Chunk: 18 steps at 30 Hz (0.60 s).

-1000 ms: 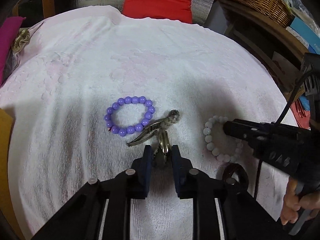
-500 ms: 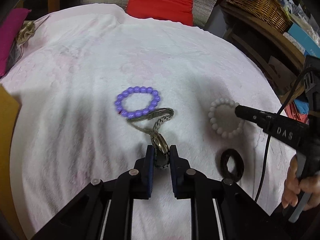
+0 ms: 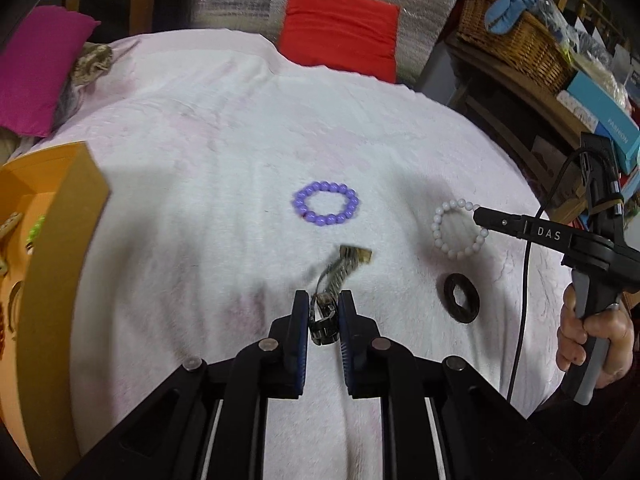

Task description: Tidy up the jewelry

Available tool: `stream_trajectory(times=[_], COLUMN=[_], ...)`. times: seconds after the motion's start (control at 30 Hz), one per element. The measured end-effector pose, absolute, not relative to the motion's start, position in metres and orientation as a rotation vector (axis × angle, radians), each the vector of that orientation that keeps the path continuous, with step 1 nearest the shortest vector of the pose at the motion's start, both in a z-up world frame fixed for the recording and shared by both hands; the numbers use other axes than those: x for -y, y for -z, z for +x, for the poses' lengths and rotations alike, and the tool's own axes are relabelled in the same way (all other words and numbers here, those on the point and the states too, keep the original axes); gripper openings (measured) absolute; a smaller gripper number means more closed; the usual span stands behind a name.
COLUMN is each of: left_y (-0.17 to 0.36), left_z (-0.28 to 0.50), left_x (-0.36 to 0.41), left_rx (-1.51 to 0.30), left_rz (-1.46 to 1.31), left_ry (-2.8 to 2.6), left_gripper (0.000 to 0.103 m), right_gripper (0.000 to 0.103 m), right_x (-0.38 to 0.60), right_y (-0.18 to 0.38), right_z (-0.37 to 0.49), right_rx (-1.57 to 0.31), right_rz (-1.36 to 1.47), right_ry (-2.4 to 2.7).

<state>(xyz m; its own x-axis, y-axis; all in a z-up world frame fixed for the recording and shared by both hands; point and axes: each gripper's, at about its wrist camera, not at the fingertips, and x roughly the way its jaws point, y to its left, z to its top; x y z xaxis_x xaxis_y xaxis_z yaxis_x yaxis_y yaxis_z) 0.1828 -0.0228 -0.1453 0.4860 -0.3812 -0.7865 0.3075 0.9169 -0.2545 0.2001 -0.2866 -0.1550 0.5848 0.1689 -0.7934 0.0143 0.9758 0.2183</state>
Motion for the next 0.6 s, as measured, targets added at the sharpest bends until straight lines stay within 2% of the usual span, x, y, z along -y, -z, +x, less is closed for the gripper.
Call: stream_trajectory(times=[0.6], left_y=[0.125], left_z=[0.161], left_x=[-0.03], left_rx=[-0.9], left_rz=[-0.179], left_ry=[0.334], left_gripper=[0.015], right_gripper=[0.011], right_x=[0.277], right_y=[0.131], right_z=[0.178], right_rx=[-0.86], right_rz=[0.309], right_ry=[-0.179])
